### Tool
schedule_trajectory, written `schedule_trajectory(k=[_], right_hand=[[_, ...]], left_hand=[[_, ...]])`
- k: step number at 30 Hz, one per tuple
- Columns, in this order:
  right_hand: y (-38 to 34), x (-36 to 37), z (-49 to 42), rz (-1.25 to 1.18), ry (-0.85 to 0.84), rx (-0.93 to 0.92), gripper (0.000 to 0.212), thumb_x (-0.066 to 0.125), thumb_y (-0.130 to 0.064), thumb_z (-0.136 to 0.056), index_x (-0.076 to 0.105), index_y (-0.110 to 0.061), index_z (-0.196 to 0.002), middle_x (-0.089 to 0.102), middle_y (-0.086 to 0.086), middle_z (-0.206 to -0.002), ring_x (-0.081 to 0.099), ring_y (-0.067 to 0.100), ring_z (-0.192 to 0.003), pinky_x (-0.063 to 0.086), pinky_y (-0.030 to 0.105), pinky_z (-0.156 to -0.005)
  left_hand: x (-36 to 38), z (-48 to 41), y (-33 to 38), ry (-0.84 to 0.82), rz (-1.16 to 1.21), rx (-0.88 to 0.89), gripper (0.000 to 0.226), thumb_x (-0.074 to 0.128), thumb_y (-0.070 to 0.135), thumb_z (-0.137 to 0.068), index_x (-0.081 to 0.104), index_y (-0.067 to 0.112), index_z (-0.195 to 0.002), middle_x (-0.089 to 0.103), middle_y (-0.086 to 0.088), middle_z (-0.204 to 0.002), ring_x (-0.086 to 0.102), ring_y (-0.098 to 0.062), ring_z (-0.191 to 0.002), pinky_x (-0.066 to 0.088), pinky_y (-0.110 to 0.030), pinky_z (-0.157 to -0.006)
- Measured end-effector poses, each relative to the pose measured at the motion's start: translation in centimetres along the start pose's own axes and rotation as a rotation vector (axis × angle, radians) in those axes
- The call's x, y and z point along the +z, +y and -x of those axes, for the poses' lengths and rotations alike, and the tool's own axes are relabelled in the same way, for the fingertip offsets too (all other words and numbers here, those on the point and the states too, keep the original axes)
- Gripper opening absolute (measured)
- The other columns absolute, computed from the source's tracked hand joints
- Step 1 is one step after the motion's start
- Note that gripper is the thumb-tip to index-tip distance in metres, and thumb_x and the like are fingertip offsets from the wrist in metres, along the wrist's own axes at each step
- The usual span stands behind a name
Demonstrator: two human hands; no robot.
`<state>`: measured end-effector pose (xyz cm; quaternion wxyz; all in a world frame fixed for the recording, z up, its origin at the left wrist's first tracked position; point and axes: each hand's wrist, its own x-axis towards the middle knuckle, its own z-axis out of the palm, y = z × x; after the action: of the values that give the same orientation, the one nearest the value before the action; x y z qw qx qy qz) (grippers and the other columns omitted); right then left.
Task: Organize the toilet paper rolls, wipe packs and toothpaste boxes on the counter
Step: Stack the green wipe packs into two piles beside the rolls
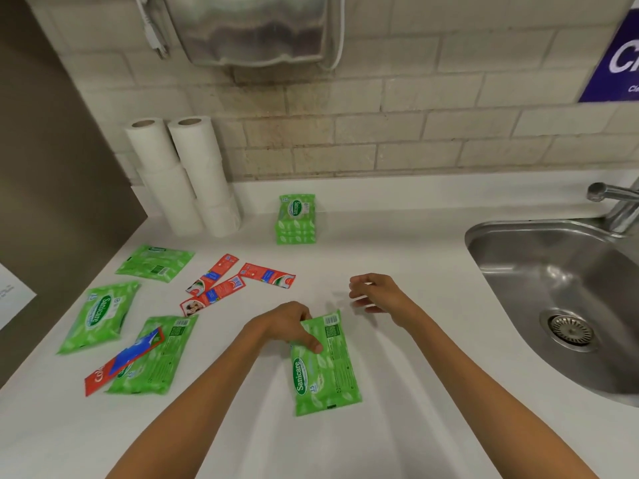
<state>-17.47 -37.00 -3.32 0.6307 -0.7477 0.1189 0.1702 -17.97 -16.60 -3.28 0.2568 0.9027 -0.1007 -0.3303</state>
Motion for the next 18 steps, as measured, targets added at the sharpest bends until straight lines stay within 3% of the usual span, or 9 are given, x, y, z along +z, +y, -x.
schedule_trajectory(k=[3,7,10,12,15,18], right_hand=[[0.1,-0.4,-0.6,-0.036,-0.024,0.060,0.026,0.057,-0.026,-0.091,0.059,-0.010,-0.111,0.066,0.006,-0.092,0.062,0.019,-0.073,0.048,0.027,-0.068],[0.0,-0.7,-1.2,-0.118,-0.044,0.199,0.040,0.050,-0.045,-0.091,0.053,-0.008,-0.107,0.061,0.007,-0.078,0.057,0.023,-0.065,0.047,0.029,-0.063],[-0.7,-0.3,-1.8,-0.285,-0.170,0.275,0.067,0.041,-0.066,-0.085,0.054,-0.003,-0.105,0.066,0.017,-0.092,0.065,0.031,-0.079,0.054,0.038,-0.072],[-1.7,0.1,-2.3,-0.448,-0.274,0.238,0.075,0.036,-0.070,-0.084,0.055,-0.001,-0.108,0.068,0.019,-0.099,0.068,0.029,-0.085,0.057,0.038,-0.072],[-3.5,0.7,-3.1,-0.593,-0.299,0.144,0.054,0.041,-0.053,-0.092,0.059,-0.004,-0.105,0.074,0.010,-0.084,0.072,0.017,-0.071,0.059,0.027,-0.061],[-4.4,0.8,-3.9,-0.626,-0.268,0.091,0.026,0.050,-0.021,-0.094,0.059,-0.004,-0.111,0.075,0.008,-0.080,0.072,0.016,-0.066,0.060,0.027,-0.061]], left_hand=[[-2.3,0.8,1.5,0.105,0.044,0.089,0.032,0.082,0.022,-0.066,0.052,0.017,-0.075,0.058,-0.001,-0.081,0.055,-0.016,-0.076,0.043,-0.026,-0.066],[-5.1,1.8,3.7,0.539,0.022,0.213,0.025,0.077,0.019,-0.072,0.057,0.015,-0.086,0.065,-0.006,-0.090,0.060,-0.025,-0.085,0.046,-0.034,-0.073],[-5.2,2.0,4.5,0.877,-0.176,0.336,0.018,0.066,0.015,-0.081,0.060,0.012,-0.098,0.068,-0.006,-0.095,0.061,-0.028,-0.087,0.046,-0.035,-0.071],[-4.6,2.0,4.5,1.030,-0.287,0.476,0.013,0.063,0.007,-0.082,0.064,0.010,-0.095,0.070,-0.008,-0.088,0.063,-0.029,-0.081,0.047,-0.033,-0.065],[-3.6,1.4,3.9,1.119,-0.391,0.705,0.021,0.070,-0.008,-0.069,0.070,0.005,-0.086,0.074,-0.008,-0.085,0.070,-0.024,-0.074,0.055,-0.029,-0.062],[-2.6,0.5,3.0,1.091,-0.456,0.818,0.029,0.074,-0.015,-0.060,0.071,0.003,-0.082,0.075,-0.009,-0.093,0.072,-0.025,-0.087,0.059,-0.036,-0.070]])
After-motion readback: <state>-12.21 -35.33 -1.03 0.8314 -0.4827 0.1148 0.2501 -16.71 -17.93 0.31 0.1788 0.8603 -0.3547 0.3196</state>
